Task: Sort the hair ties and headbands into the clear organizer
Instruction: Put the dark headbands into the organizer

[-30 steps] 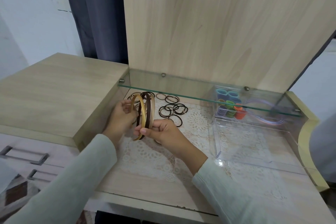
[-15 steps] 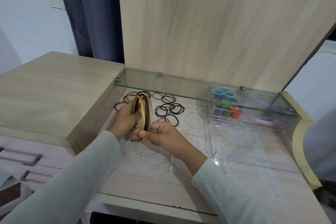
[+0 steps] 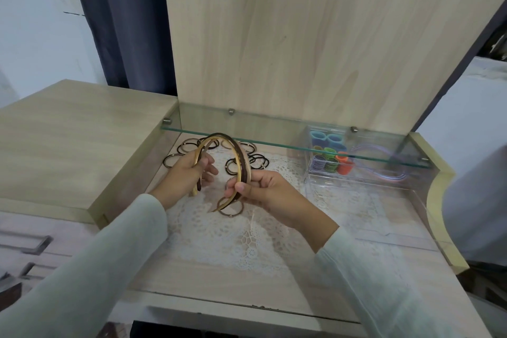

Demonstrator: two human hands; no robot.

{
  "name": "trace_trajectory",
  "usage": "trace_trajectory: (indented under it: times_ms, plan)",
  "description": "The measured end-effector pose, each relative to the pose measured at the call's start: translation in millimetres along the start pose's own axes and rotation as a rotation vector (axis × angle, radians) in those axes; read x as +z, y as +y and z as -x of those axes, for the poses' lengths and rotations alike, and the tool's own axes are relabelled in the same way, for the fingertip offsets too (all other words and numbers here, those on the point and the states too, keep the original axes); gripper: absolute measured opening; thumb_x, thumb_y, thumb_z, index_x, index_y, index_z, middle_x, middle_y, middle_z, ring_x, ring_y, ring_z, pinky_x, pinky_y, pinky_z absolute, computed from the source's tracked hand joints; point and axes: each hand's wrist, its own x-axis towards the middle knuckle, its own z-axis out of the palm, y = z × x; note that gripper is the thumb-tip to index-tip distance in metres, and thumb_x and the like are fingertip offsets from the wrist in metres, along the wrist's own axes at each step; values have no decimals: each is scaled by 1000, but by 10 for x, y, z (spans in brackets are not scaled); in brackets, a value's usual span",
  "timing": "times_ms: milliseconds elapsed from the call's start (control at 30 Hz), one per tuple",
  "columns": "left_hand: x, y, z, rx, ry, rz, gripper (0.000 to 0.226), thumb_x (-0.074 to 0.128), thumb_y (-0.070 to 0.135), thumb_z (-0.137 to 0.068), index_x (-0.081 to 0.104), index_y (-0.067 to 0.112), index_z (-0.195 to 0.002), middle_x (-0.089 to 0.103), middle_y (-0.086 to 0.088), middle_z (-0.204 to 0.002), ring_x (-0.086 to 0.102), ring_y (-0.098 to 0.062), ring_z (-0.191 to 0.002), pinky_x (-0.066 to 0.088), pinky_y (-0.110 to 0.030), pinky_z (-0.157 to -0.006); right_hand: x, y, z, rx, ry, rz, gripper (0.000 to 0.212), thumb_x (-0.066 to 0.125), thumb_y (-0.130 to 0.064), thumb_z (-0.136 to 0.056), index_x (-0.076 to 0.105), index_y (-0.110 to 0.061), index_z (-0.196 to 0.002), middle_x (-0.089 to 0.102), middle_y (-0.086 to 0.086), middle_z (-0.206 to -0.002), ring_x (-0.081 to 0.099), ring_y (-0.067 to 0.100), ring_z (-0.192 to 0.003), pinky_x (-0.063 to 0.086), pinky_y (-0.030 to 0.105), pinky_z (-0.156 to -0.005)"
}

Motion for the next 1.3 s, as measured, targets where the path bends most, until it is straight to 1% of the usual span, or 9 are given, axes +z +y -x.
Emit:
trace_trajectory:
  times_ms: [200,400,467,633,833,967,1067,1167,1300]
  plan:
    - [195,120,-44,-62,-55,63,21,36,12,-106,52,12,-92,44,-2,-65,41,-14,-56,40,-24,-55,-281,-145,139,51,67,-93,16,53,-4,-95,60,-4,-109,71,9,-90,69,18,-86,55,27,-82]
    - [513,354,-104,-89,-154,127,22,38,12,-105,53,13,-90,36,5,-56,36,-9,-46,35,-21,-46,-609,-321,355,115,221,-102,10,59,-12,-93,55,-11,-102,67,8,-78,68,25,-82,56,37,-86]
    - [651,425,-121,-74,-184,138,21,38,12,-104,55,13,-91,36,6,-55,36,-7,-45,36,-21,-45,-713,-347,422,126,312,-89,10,61,-16,-93,54,-13,-99,65,7,-72,68,26,-78,57,39,-82]
    - [1016,585,-119,-21,-245,137,18,41,10,-103,56,12,-93,38,5,-57,38,-9,-49,36,-24,-52,-980,-423,627,110,476,23,5,55,-14,-96,53,-16,-92,61,7,-65,67,23,-69,58,39,-79]
    - [1450,668,-139,65,-280,106,11,49,13,-101,57,16,-93,42,6,-61,40,-8,-49,40,-23,-55,-1310,-429,964,98,538,147,6,56,-18,-97,57,-13,-98,65,10,-74,68,22,-77,58,34,-77]
    - [1759,582,-118,113,-288,83,11,52,15,-100,58,19,-92,48,6,-60,42,-8,-48,39,-30,-57,-1477,-369,1179,70,593,209,7,56,-17,-96,55,-13,-90,64,12,-76,63,22,-76,58,37,-81]
    - [1942,548,-126,109,-299,99,5,57,18,-98,57,19,-93,52,13,-55,44,-9,-49,39,-30,-58,-1619,-274,1324,78,655,274,7,56,-15,-96,55,-10,-92,65,11,-78,64,20,-77,58,40,-83]
    - [2079,549,-108,99,-338,96,5,59,22,-97,57,18,-96,54,15,-57,45,-9,-54,42,-32,-63,-1729,-171,1413,90,704,315,7,56,-15,-96,55,-12,-90,66,9,-77,64,18,-74,58,36,-77]
    - [2241,546,-49,67,-373,52,10,60,24,-97,55,16,-100,52,4,-71,46,-13,-63,43,-32,-64,-1822,-103,1436,134,778,398,11,55,-14,-97,54,-14,-87,67,8,-76,65,18,-72,58,29,-67]
